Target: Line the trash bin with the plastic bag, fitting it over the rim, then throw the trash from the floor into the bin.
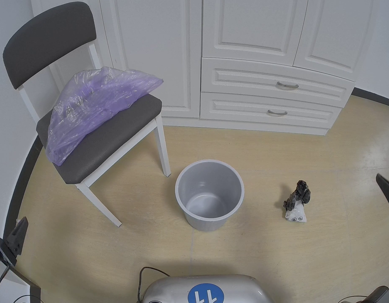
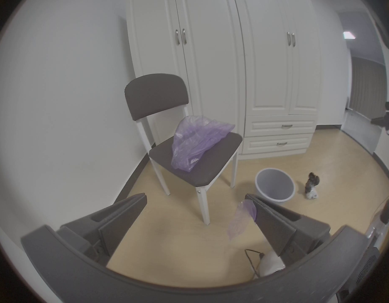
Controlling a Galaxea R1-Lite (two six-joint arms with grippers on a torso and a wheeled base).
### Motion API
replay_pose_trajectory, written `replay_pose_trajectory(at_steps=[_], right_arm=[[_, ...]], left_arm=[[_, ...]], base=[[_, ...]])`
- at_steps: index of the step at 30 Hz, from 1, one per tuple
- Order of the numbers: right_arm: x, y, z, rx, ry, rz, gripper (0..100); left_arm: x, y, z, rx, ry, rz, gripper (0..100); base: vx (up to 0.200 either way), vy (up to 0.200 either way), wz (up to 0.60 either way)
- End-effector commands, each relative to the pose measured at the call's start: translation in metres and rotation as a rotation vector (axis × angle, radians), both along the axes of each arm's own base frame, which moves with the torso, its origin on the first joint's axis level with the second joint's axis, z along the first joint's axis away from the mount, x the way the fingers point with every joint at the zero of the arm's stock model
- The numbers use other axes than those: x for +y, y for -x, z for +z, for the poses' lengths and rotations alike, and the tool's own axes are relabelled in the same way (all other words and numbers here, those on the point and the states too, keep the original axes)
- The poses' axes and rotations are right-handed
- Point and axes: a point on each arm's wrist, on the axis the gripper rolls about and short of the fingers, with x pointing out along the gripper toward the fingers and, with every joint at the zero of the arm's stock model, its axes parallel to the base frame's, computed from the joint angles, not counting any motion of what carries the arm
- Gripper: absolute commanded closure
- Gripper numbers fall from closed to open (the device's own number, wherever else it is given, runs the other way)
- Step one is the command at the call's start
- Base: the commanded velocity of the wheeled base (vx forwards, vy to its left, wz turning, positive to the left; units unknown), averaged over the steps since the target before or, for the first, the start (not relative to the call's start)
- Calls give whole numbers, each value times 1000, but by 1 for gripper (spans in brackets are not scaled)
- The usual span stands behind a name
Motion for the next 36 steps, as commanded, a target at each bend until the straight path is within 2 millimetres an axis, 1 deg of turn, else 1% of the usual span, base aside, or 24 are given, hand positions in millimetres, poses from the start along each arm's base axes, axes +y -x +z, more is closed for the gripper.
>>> replay_pose_trajectory(at_steps=[1,2,3,5,6,7,8,9,12,15,16,17,21,24,25,29,36], right_arm=[[6,-47,-1,74,-7,12,0],[7,-53,-1,67,-26,18,0],[7,-53,-1,67,-26,18,0],[10,-55,-1,66,-70,37,0],[10,-56,-1,68,-76,46,0],[11,-57,2,62,-86,50,0],[11,-57,2,62,-87,50,0],[12,-57,2,61,-86,53,0],[16,-53,4,47,-82,94,0],[19,-51,3,51,-79,121,0],[19,-51,2,54,-79,121,0],[20,-52,-2,70,-67,121,0],[20,-55,-9,94,-28,120,0],[20,-54,-10,96,-26,120,0],[19,-53,-10,94,-27,120,0],[19,-52,-9,85,-22,124,0],[18,-52,-8,79,-23,118,0]], left_arm=[[0,-32,13,106,-29,61,0],[1,-40,17,122,-37,75,0],[1,-40,17,122,-37,75,0],[0,-56,26,149,-71,78,0],[0,-59,28,155,-82,77,0],[0,-66,30,171,-107,71,0],[0,-68,30,176,-115,69,0],[0,-76,33,193,-143,61,0],[-1,-98,34,253,-215,42,0],[-1,-115,39,267,-259,43,0],[-1,-117,39,269,-262,46,0],[-1,-127,39,287,-278,72,0],[-1,-147,36,310,-324,138,0],[-1,-160,30,334,-341,161,0],[-1,-162,29,332,-341,161,0],[-1,-181,24,340,-388,185,0],[-1,-204,16,330,-434,241,0]], base=[[0,0,0],[0,0,0],[0,0,0],[0,0,0],[0,0,0],[0,0,0],[0,0,0],[0,0,0],[0,0,0],[0,0,0],[0,0,0],[0,0,0],[0,0,0],[0,0,0],[0,0,0],[0,0,0],[0,0,0]])
